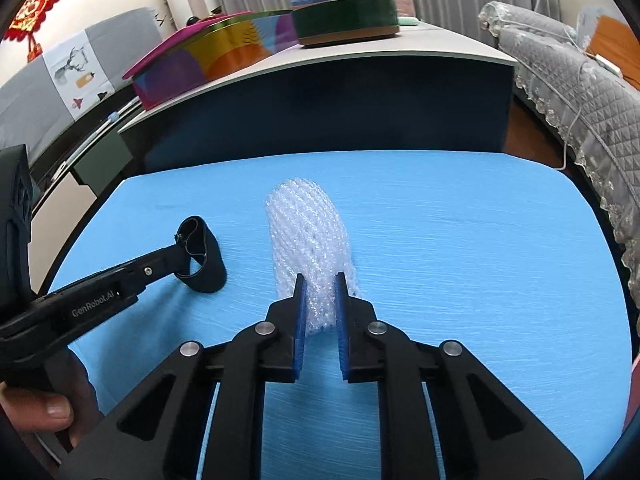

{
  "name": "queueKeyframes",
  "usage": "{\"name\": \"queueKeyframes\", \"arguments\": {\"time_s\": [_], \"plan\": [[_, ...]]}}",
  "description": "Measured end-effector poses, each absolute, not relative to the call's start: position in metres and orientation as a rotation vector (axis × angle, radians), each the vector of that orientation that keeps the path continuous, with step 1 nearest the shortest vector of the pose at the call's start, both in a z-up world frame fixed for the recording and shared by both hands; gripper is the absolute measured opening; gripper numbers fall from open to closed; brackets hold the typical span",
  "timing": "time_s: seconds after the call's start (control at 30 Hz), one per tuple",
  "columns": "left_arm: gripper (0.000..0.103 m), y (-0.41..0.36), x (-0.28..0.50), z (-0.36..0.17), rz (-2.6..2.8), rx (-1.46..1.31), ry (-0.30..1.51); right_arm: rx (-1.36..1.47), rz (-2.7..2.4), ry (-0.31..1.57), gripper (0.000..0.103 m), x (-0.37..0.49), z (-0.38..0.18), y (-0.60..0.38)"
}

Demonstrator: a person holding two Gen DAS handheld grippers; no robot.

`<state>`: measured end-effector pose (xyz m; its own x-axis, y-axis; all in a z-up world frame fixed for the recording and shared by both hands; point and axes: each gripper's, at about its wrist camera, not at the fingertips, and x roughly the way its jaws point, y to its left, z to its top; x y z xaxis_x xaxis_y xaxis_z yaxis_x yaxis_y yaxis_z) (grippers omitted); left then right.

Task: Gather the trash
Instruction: 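Grasp the black hair tie with the left gripper while the right gripper grasps the white mesh sleeve, then carry the hair tie and mesh sleeve with both grippers over the pink bin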

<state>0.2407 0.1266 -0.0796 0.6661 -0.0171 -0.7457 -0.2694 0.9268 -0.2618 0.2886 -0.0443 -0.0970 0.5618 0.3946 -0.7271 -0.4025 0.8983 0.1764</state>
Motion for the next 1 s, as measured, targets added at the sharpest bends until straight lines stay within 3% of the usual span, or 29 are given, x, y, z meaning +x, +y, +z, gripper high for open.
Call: {"name": "queueKeyframes", "arguments": {"time_s": [0.27,0.37,1.0], "plan": [[0.012,0.125,0.243,-0.089,0.190,-0.332,0.933,-0.008,0.462,0.841,0.013,0.285,-0.089,-0.052],[0.003,0.129,0.239,-0.083,0.187,-0.355,0.908,-0.012,0.460,0.831,0.013,0.280,-0.083,-0.054],[0.003,0.103,0.193,-0.018,0.129,-0.298,0.732,-0.033,0.358,0.684,0.013,0.220,0.011,-0.118]]}}
